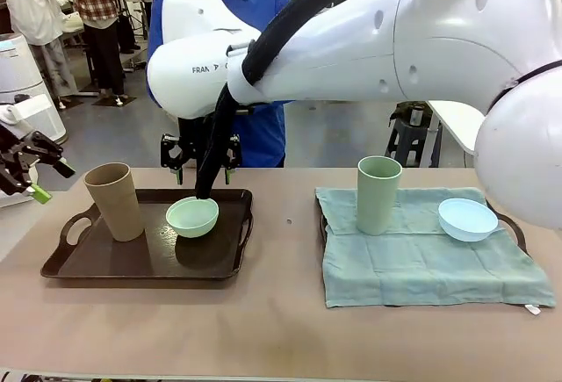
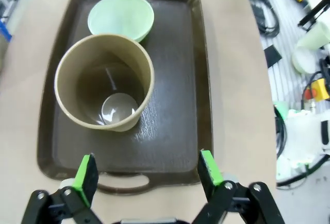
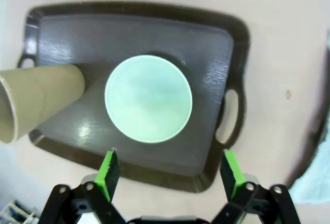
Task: Set up a tray with a mat and arrange the tableware.
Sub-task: Pick up the Picnic Bowl and Reusable plastic cup from the Handle tray in front of the human's position and hold them in the air.
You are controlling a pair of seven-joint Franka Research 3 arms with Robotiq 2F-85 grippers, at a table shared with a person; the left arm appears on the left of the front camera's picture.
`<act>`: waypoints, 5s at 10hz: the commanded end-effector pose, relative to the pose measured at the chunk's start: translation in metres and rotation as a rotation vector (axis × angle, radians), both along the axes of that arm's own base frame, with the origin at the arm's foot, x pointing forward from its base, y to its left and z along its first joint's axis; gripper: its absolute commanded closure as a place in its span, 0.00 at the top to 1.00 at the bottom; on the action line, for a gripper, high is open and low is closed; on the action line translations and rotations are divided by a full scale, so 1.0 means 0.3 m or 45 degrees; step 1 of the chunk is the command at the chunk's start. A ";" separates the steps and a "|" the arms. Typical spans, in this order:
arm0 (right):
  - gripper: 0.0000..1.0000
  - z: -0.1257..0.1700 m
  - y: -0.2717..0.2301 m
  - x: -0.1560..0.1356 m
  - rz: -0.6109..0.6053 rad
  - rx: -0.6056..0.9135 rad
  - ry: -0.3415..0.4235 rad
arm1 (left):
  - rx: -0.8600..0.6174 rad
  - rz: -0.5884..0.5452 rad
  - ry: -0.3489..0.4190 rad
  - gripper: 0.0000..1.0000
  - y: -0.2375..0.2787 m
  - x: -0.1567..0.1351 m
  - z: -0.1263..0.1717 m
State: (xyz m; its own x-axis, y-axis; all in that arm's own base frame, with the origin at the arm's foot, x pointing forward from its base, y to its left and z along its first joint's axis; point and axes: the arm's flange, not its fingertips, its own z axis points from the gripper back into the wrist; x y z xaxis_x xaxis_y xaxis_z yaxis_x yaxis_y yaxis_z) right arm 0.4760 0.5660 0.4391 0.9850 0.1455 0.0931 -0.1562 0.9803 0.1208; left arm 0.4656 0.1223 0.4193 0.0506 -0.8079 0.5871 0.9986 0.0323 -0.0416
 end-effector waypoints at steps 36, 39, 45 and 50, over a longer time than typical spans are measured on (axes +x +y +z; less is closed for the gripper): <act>0.00 -0.324 0.014 0.118 0.028 -0.128 -0.026 | -0.437 -0.004 -0.122 0.00 -0.134 0.108 -0.259; 0.00 -0.319 0.011 0.120 0.028 -0.116 -0.017 | -0.426 0.008 -0.072 0.76 -0.110 0.107 -0.240; 0.00 0.042 -0.182 -0.098 0.016 0.066 -0.083 | -0.376 0.022 -0.158 0.76 0.023 -0.021 0.130; 0.00 0.132 -0.209 -0.129 0.000 0.100 -0.019 | -0.472 0.082 -0.201 0.76 0.074 -0.073 0.318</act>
State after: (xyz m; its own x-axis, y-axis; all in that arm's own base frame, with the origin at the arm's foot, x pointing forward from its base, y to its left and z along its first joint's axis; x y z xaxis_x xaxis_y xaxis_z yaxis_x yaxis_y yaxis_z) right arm 0.4287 0.5071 0.4954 0.9779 0.1433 0.1520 -0.1672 0.9731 0.1586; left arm 0.4401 0.1429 0.5135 -0.0463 -0.5749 0.8169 0.9899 0.0833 0.1146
